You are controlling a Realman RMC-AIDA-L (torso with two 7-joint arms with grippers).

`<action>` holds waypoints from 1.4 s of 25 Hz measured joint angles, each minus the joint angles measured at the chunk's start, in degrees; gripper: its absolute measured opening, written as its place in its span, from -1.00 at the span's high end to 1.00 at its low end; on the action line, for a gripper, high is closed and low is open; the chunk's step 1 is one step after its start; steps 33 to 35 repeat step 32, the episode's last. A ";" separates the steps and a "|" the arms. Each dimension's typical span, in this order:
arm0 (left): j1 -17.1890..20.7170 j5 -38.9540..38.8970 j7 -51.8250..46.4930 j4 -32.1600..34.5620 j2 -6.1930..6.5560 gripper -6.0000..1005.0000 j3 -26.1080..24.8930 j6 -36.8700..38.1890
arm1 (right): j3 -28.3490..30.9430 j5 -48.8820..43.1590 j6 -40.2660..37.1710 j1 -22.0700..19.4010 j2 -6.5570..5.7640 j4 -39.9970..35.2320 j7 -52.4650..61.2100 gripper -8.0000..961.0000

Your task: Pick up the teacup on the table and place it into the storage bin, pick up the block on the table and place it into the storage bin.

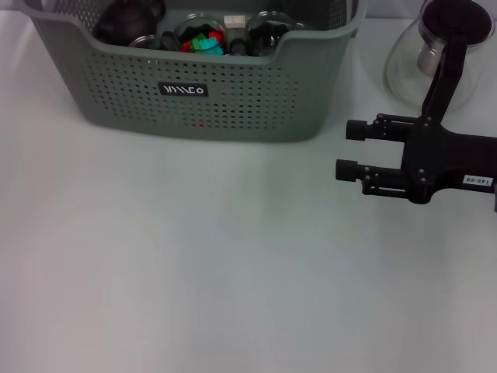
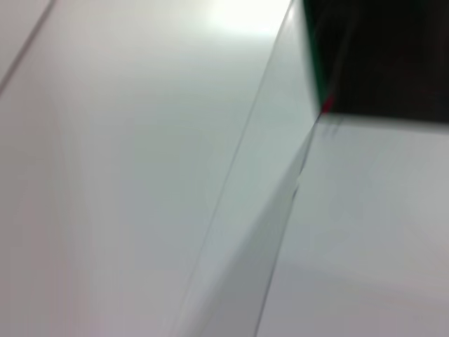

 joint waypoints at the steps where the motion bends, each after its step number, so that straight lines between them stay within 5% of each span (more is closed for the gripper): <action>1: 0.66 -1.51 3.10 -3.93 0.63 -0.72 -0.26 2.38 | 0.01 0.30 -0.02 -0.22 0.32 0.03 -0.90 -0.48; 5: 4.72 2.65 14.27 -10.09 -0.78 -0.86 1.04 6.66 | -0.83 0.22 0.02 -0.24 1.08 1.26 -3.49 -0.48; 10: 9.20 23.09 23.18 -6.01 -3.51 -0.86 5.11 6.93 | -1.49 0.00 0.83 -0.37 1.08 5.45 -8.91 -0.49; 20: 6.44 44.74 26.68 -7.76 -4.75 -0.86 7.91 1.09 | -4.59 -0.24 2.33 -1.07 1.12 10.47 -18.97 -0.49; 27: 5.03 47.28 28.31 -8.90 -6.49 -0.86 7.76 -1.62 | -4.66 -0.12 2.33 -0.54 1.18 12.21 -21.95 -0.48; 35: 4.78 47.79 29.31 -8.85 -6.84 -0.86 7.65 -1.57 | -4.66 -0.17 2.24 -0.44 1.23 12.86 -21.98 -0.48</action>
